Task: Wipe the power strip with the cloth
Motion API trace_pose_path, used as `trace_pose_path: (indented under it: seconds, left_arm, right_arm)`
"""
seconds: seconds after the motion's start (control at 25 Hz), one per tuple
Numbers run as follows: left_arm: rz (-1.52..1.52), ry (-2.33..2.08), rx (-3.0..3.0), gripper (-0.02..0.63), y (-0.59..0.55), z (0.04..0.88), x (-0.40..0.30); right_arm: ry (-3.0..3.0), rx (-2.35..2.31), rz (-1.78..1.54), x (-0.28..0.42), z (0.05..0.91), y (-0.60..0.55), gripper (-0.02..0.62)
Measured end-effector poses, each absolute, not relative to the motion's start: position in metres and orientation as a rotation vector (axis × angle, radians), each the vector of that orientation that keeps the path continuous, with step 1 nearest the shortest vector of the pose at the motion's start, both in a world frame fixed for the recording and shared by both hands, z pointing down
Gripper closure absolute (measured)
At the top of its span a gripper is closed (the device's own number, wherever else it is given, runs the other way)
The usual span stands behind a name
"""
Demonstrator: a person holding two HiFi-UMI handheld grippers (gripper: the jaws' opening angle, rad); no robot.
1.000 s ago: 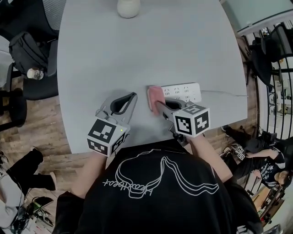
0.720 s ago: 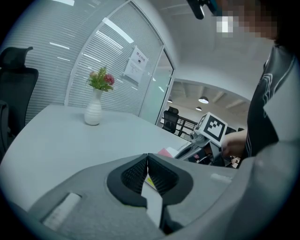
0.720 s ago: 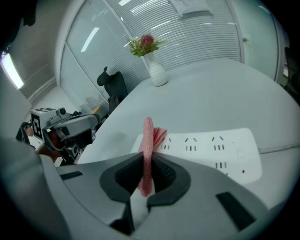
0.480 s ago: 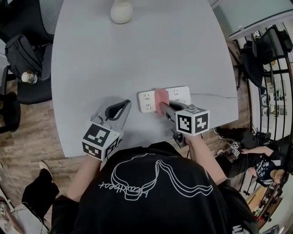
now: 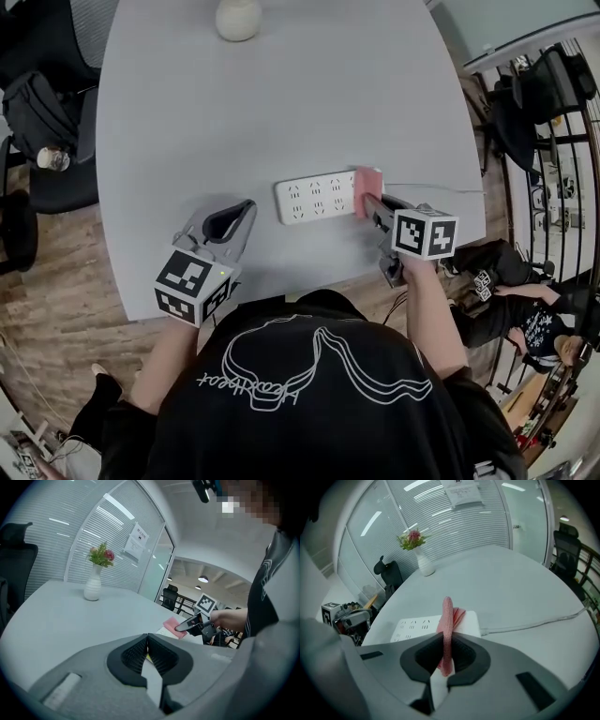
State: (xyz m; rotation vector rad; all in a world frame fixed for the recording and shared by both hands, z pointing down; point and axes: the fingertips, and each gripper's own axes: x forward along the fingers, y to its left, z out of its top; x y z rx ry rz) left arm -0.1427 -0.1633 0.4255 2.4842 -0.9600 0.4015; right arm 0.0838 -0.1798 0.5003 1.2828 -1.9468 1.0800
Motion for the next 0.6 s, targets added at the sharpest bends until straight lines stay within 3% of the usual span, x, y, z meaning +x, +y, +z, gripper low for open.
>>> trace_pose_path:
  seconds: [0.6]
  left_arm:
    - [0.421, -0.971, 2.443, 0.594, -0.164, 0.436, -0.153]
  right_arm:
    - [-1.848, 1.375, 1.021, 0.128, 0.498, -0.192, 0.56]
